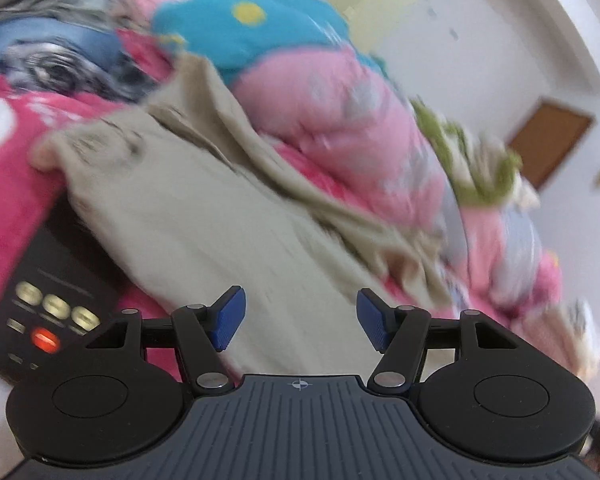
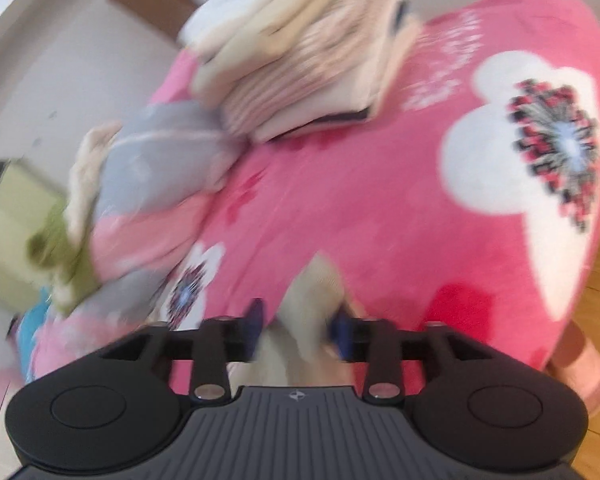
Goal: Fold clothes
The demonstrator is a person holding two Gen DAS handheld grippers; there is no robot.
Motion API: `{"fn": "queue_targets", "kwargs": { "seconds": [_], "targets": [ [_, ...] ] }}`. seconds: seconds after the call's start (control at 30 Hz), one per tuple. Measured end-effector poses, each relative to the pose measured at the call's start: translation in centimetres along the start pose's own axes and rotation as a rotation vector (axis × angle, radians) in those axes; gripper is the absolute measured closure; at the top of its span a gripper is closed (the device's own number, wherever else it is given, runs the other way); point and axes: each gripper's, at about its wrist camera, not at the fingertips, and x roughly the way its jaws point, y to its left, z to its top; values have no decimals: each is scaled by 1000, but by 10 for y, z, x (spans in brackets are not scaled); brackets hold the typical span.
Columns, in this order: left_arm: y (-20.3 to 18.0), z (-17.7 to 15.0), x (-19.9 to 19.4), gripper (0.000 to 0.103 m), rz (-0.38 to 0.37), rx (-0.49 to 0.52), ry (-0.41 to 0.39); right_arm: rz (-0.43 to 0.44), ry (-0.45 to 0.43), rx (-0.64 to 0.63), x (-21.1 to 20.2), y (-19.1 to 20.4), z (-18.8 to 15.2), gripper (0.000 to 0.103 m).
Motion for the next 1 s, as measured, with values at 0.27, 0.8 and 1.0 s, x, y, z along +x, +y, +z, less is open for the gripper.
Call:
{"fn": "queue_targets", "kwargs": {
  "seconds": [0.27, 0.8, 1.0],
  "targets": [
    [64, 34, -19, 35, 76, -196, -121, -141, -273, -161, -33, 63, -7, 54],
    [143, 70, 34, 35, 58, -427, -93, 66, -7, -749, 28, 239, -126, 3],
    [147, 95, 52, 55, 111, -383, -133, 381, 244, -990, 68, 331, -262, 4]
  ]
}}
